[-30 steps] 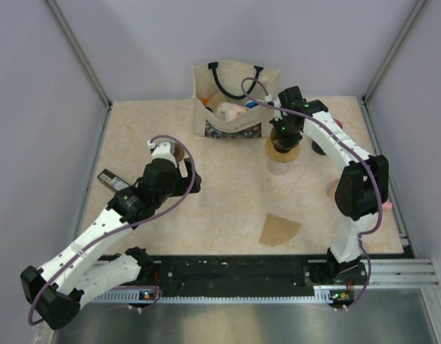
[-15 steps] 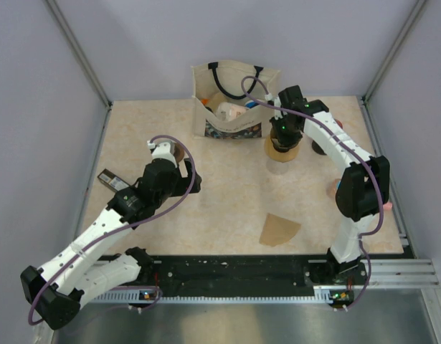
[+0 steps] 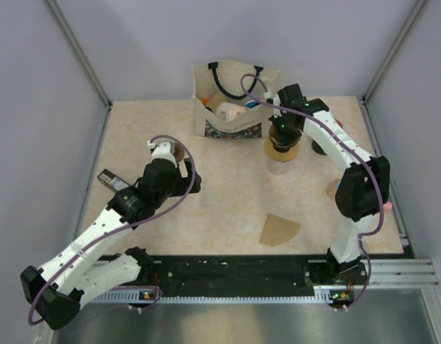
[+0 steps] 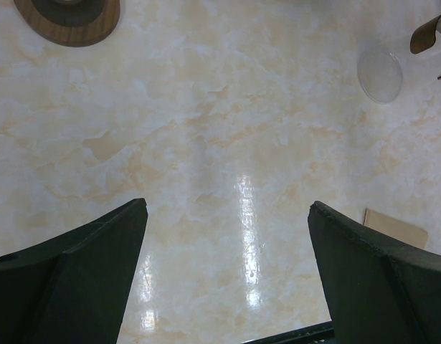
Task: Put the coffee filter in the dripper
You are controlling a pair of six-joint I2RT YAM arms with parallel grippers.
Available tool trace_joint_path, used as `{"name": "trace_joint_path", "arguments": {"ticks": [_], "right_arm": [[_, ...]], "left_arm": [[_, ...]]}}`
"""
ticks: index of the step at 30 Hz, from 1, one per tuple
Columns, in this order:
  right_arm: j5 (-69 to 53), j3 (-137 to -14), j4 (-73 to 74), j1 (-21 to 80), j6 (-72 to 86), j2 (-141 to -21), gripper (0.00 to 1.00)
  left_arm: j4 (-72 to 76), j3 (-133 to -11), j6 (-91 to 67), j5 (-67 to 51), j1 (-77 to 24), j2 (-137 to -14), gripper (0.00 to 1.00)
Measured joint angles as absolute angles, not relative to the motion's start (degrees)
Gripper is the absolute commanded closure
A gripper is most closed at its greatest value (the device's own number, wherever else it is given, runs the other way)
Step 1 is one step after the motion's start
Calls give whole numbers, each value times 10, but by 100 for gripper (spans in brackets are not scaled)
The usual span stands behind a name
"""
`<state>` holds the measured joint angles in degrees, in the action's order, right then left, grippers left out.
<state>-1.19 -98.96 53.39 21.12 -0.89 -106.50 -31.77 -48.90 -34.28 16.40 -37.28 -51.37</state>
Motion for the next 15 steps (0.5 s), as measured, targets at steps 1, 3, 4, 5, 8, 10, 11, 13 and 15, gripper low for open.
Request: {"name": "trace_joint_path", "arguments": {"ticks": [1,3,4,5,8,10,11,13,15], "right_arm": [[-13,-994,536,212,-9,-1065,100],[-12,-999,535,213,-9,-1064,100],[-13,-1001,535,213,-9,-1062,100],[-13,-1003,536,213,-9,-1061,100],[-12,-1003,536,213,-9,-1052,100],[-12,-1003,536,213,-9,-1046,100],[-12,-1003,536,213,-9,-1044,100],[-12,-1006,537,213,-9,-1039,100],[-13,-1009,537,213,-9,-1035,100]], "left_arm": [[-318,-489,-343,164,-373,-514,1],[-318,-489,-343,164,-373,-514,1],[-318,-489,-343,164,-373,-514,1],[-318,-489,-343,164,-373,-514,1],[-318,-489,-343,164,-373,-514,1],[-318,-489,-343,164,-373,-514,1],[-317,-489,-343,164,-373,-514,1],[-318,-489,-342,164,-373,-514,1],[-318,-489,-342,164,-373,-514,1]]}}
